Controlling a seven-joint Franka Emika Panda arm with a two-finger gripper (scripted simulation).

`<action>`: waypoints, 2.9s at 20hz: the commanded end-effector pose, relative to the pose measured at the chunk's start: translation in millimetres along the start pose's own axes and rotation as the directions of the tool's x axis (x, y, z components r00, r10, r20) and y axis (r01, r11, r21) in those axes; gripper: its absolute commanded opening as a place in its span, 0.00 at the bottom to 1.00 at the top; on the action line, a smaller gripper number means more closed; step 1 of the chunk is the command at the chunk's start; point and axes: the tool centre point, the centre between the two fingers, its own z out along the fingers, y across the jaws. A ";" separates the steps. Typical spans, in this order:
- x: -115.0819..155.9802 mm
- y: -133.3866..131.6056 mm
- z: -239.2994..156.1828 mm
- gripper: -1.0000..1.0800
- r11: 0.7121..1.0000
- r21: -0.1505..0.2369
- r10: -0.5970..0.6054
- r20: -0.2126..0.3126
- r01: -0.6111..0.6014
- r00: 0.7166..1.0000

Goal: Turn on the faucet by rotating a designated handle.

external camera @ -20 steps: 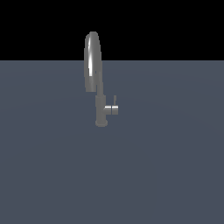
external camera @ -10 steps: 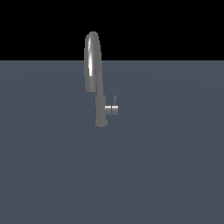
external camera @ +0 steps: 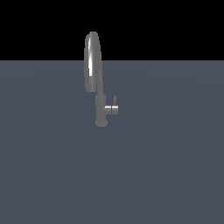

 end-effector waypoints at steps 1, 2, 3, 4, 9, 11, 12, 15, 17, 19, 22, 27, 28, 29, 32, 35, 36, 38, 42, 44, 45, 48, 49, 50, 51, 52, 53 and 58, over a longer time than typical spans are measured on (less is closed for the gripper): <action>14.8 -2.3 2.6 0.00 0.999 0.033 0.034 0.034 -0.036 0.999; 20.7 -3.1 3.7 0.00 0.998 0.045 0.048 0.049 -0.050 0.998; 26.7 -3.9 4.9 0.00 0.996 0.058 0.061 0.063 -0.065 0.996; 32.7 -4.6 6.2 0.00 0.994 0.071 0.074 0.078 -0.080 0.994; 63.0 -7.0 13.9 0.00 0.979 0.131 0.137 0.154 -0.157 0.979; 75.2 -7.6 17.5 0.00 0.970 0.154 0.160 0.186 -0.190 0.969; 81.4 -7.7 19.5 0.00 0.964 0.165 0.172 0.203 -0.206 0.964; 99.8 -7.9 25.9 0.00 0.946 0.197 0.204 0.252 -0.257 0.946; 112.0 -7.7 30.7 0.00 0.932 0.217 0.224 0.286 -0.291 0.931; 124.2 -7.3 35.9 0.00 0.916 0.235 0.243 0.321 -0.326 0.915; 142.4 -6.2 44.5 0.00 0.888 0.261 0.268 0.374 -0.378 0.888; 172.4 -3.4 61.1 0.00 0.833 0.296 0.303 0.463 -0.467 0.833; 178.3 -2.7 64.8 0.00 0.821 0.302 0.308 0.481 -0.485 0.821; 184.2 -2.0 68.6 0.00 0.808 0.307 0.313 0.499 -0.503 0.808; 201.7 0.5 80.9 0.00 0.766 0.321 0.326 0.554 -0.558 0.766; 219.0 3.3 94.6 0.00 0.719 0.329 0.334 0.609 -0.612 0.720; 224.7 4.3 99.5 0.00 0.702 0.331 0.335 0.627 -0.630 0.703; 236.0 6.3 109.7 0.00 0.667 0.333 0.336 0.664 -0.666 0.668; 258.1 10.6 132.6 0.00 0.590 0.328 0.330 0.736 -0.738 0.591; 268.9 12.7 145.3 0.00 0.547 0.322 0.323 0.771 -0.773 0.549; 274.2 13.8 152.0 0.00 0.525 0.317 0.318 0.788 -0.790 0.527; 289.7 16.8 173.8 0.00 0.454 0.297 0.298 0.838 -0.840 0.457; 294.7 17.7 181.5 0.00 0.429 0.288 0.289 0.854 -0.856 0.433; 299.3 18.5 189.2 0.00 0.405 0.279 0.280 0.869 -0.871 0.409; 303.6 19.2 196.7 0.00 0.382 0.269 0.271 0.882 -0.884 0.386; 307.6 19.8 204.1 0.00 0.359 0.259 0.261 0.895 -0.897 0.363; 311.3 20.3 211.2 0.00 0.337 0.249 0.251 0.906 -0.908 0.341; 325.4 21.2 242.7 0.00 0.244 0.198 0.201 0.947 -0.949 0.250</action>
